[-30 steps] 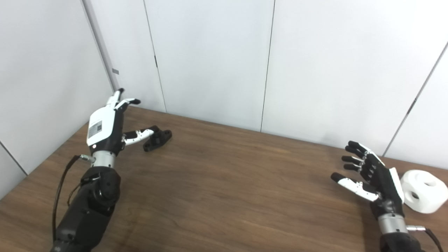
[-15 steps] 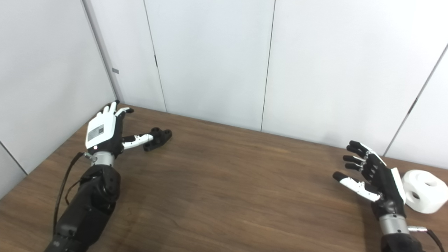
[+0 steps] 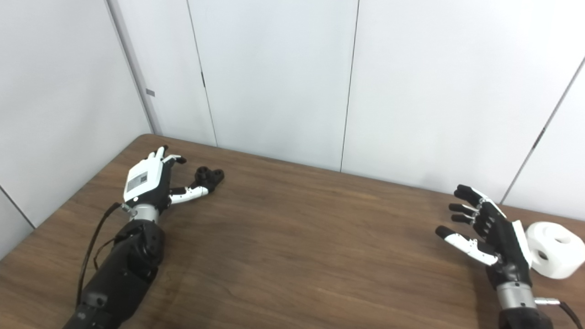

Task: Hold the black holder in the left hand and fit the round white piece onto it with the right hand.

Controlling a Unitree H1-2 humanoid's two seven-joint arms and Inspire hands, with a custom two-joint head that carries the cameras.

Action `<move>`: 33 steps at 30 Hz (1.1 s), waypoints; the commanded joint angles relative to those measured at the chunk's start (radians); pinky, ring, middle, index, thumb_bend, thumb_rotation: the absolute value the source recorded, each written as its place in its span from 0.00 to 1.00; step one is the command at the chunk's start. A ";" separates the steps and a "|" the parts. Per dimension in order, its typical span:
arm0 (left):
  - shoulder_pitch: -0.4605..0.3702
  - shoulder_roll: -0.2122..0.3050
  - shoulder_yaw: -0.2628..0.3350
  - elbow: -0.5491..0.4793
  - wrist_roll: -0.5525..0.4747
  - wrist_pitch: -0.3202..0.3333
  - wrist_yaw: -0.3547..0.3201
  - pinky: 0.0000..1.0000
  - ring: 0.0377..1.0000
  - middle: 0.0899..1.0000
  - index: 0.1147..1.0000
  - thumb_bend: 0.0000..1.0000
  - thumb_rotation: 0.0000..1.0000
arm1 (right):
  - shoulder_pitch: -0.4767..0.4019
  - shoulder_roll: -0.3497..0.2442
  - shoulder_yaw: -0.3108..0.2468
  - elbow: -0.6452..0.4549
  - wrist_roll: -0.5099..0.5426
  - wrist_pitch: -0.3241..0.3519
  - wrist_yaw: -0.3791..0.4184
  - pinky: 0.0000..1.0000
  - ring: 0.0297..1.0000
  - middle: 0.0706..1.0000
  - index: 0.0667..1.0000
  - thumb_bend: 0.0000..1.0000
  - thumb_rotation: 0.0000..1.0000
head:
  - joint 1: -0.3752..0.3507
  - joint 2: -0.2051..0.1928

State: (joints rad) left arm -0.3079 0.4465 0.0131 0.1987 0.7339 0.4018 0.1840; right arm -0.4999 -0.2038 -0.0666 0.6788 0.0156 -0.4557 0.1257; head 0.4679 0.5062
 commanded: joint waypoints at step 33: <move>-0.109 0.006 -0.003 0.198 -0.106 -0.082 0.125 1.00 1.00 1.00 0.72 0.93 0.43 | 0.124 -0.010 0.004 0.018 0.008 -0.014 0.011 0.68 0.73 0.80 0.77 0.76 0.33 | -0.016 0.015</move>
State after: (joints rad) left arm -0.3612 0.4362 -0.0013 0.4002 0.6339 0.3478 0.2760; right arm -0.4807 -0.2201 -0.0643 0.6565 0.0158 -0.4557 0.1275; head 0.4525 0.5200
